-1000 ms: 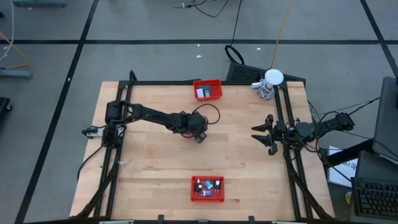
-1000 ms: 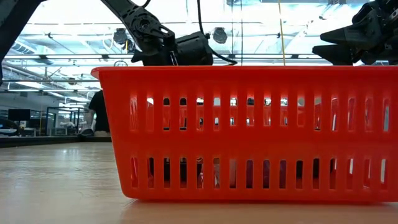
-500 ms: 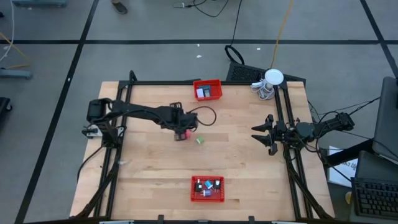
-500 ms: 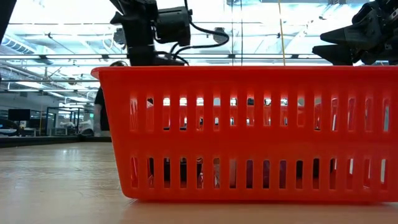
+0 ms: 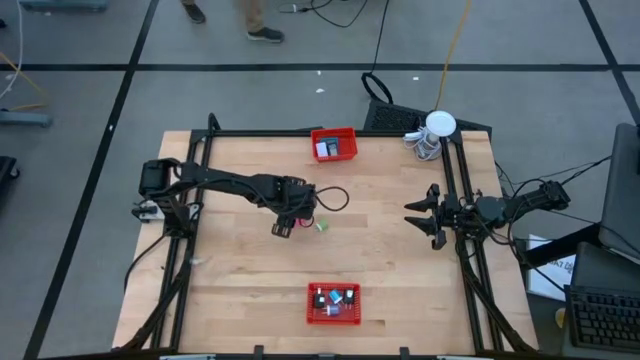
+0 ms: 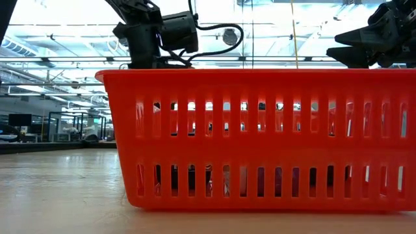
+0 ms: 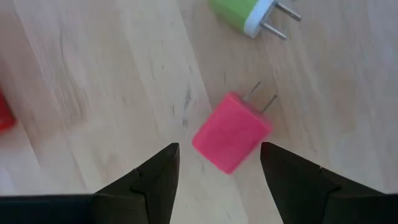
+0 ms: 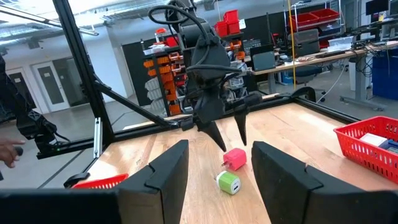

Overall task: Pick & Place Office items
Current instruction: Put the pink charger adapter into the bottom orange bin

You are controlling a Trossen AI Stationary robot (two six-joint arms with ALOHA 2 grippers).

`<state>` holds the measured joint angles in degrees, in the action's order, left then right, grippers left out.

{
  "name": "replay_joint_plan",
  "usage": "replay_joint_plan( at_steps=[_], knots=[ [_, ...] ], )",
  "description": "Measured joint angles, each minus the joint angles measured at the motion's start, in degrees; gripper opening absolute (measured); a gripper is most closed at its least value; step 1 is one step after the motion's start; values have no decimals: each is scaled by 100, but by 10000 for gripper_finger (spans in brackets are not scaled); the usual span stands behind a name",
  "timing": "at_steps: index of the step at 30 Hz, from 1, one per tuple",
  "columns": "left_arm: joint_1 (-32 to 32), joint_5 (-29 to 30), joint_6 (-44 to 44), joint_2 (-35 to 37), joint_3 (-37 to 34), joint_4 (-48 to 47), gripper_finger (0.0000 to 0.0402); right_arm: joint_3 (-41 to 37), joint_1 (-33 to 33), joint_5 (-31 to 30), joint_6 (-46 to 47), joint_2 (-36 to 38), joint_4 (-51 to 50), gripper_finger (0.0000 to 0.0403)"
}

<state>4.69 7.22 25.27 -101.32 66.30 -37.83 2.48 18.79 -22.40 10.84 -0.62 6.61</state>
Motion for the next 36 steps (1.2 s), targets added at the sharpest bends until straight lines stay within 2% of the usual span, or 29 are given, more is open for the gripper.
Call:
replay_joint_plan(
  at_steps=[8, 11, 24, 27, 32, 36],
  knots=[
    [28, 26, 823, -2, -386, 711, 227, 0, 0, 0, 1, 0, -2, 165],
    [51, 22, 831, -2, -481, 883, 227, 0, 0, -1, 1, 0, -2, 165],
    [55, -914, -993, -2, -583, 1330, 227, 0, 0, -1, 1, 1, -2, 165],
    [55, -960, -1099, -2, -583, 1277, 227, 0, 0, -1, -1, 2, 0, 165],
    [55, -380, -232, -2, -583, 1143, 227, 0, 0, -1, 1, 1, -2, 165],
    [57, -376, 475, -2, -583, 929, 227, 0, 0, -1, 0, 2, -2, 165]
  ],
)
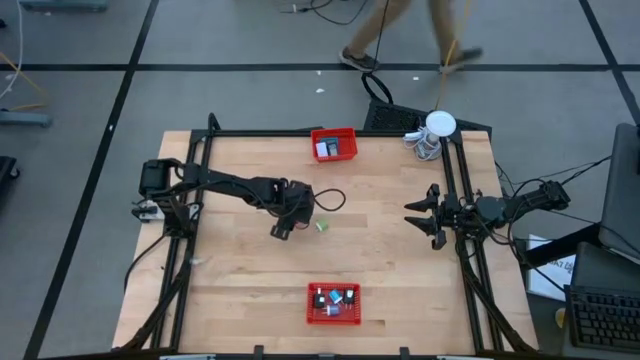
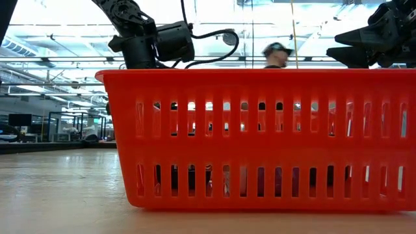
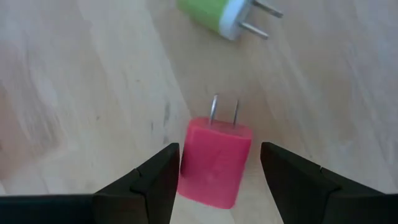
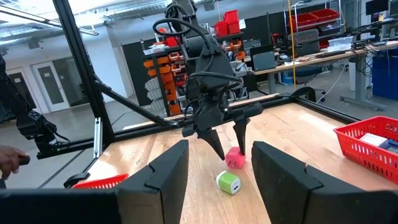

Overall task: Pick & Place Office items
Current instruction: Put the pink charger adapter into the bottom orange bin

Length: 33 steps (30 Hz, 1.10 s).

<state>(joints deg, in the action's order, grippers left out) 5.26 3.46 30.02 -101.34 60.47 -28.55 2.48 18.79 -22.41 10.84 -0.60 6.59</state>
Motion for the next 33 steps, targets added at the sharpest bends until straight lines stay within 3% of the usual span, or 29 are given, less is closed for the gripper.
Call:
replay_joint_plan(
  at_steps=[7, 13, 33],
  knots=[
    [175, -73, -109, -67, 0, 70, 227, 0, 0, 1, 1, -2, 2, 165],
    [287, -523, -774, -386, 15, 145, 227, 0, 0, 0, 1, 0, 1, 165],
    [293, -640, -3914, -511, 10, 293, 228, 0, 0, 0, 0, -2, 1, 165]
  ],
)
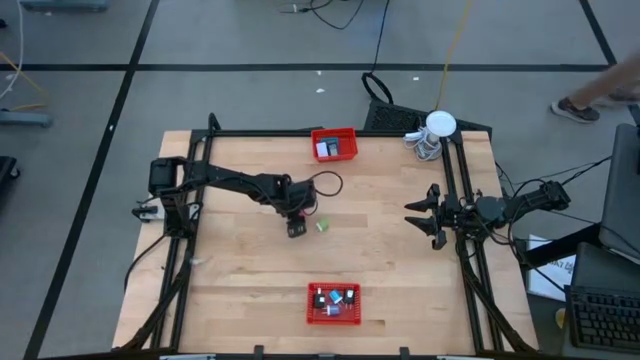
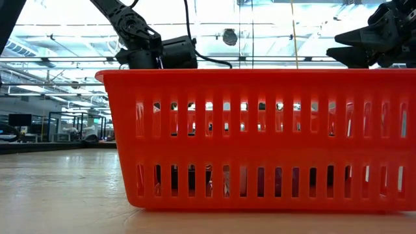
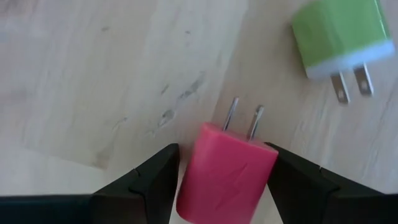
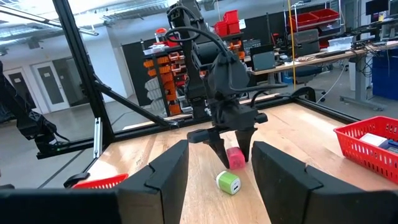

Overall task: Pick & Place Office items
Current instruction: Put the pink charger adapter into the bottom orange bin

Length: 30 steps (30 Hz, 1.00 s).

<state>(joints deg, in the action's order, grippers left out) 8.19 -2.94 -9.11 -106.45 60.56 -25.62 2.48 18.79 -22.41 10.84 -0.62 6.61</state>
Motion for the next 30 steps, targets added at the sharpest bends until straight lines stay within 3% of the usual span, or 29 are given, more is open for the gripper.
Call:
replay_joint_plan(
  at_steps=[7, 13, 18, 25, 30],
  knots=[
    [47, -68, -1415, -4, -3, 107, 228, 0, -1, 0, 0, 1, 0, 165],
    [79, 1, -1862, -9, -3, 171, 228, 0, 0, 0, -1, 0, -2, 165],
    [63, 119, -1286, -9, -9, 158, 227, 0, 0, 0, 0, 0, 1, 165],
    [64, 136, 814, -11, -14, 60, 227, 0, 0, 0, 1, 0, -1, 165],
    [33, 146, 1063, -11, 1, -81, 228, 0, 0, 0, -1, 2, -2, 165]
  ],
)
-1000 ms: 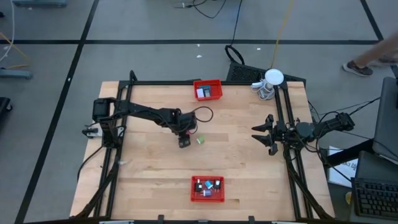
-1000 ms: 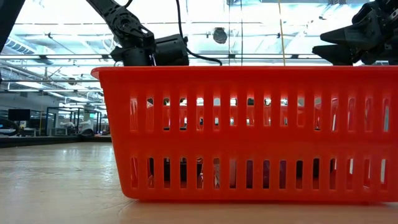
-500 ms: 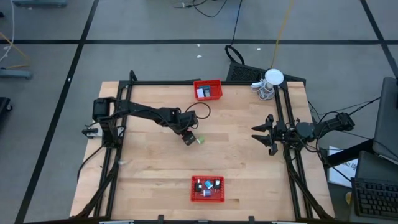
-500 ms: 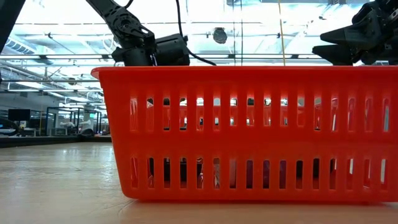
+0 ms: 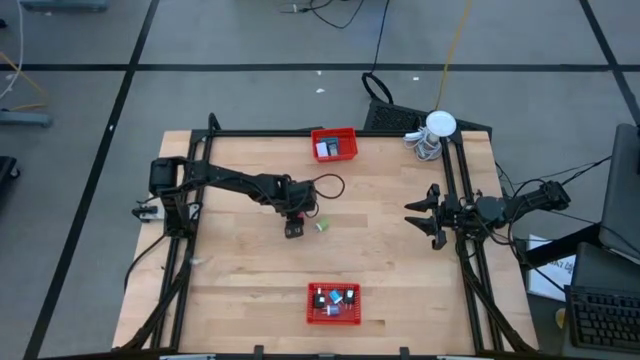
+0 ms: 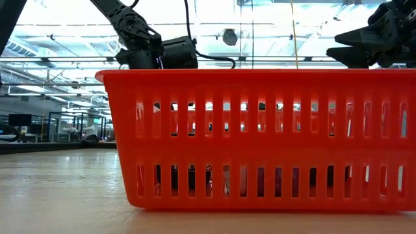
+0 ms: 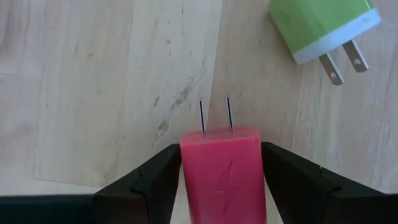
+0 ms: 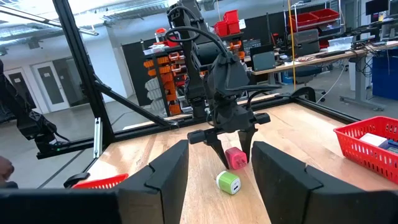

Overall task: Pick & Place Office items
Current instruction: Put the pink charger adapter into the bottom orange bin

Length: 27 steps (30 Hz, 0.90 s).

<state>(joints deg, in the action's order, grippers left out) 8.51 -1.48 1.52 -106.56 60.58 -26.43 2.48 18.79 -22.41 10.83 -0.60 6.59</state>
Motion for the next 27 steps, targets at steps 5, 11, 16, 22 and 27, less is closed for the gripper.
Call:
replay_joint_plan(
  at_steps=[5, 11, 16, 22, 27],
  knots=[
    [-1, 9, -27, 0, 0, -103, 227, 0, 0, 1, 0, -2, 1, 165],
    [-13, 5, -310, 0, 0, -372, 227, 0, 0, 0, 2, -2, 0, 165],
    [-13, -68, -461, 21, 2, -444, 227, 0, 0, 0, 0, -2, 2, 165],
    [-12, -147, -464, 52, 96, -547, 227, 0, 0, 0, 1, -2, 0, 165],
    [-18, -167, -406, 44, 177, -707, 227, 0, 0, 0, 2, 0, 3, 165]
  ],
)
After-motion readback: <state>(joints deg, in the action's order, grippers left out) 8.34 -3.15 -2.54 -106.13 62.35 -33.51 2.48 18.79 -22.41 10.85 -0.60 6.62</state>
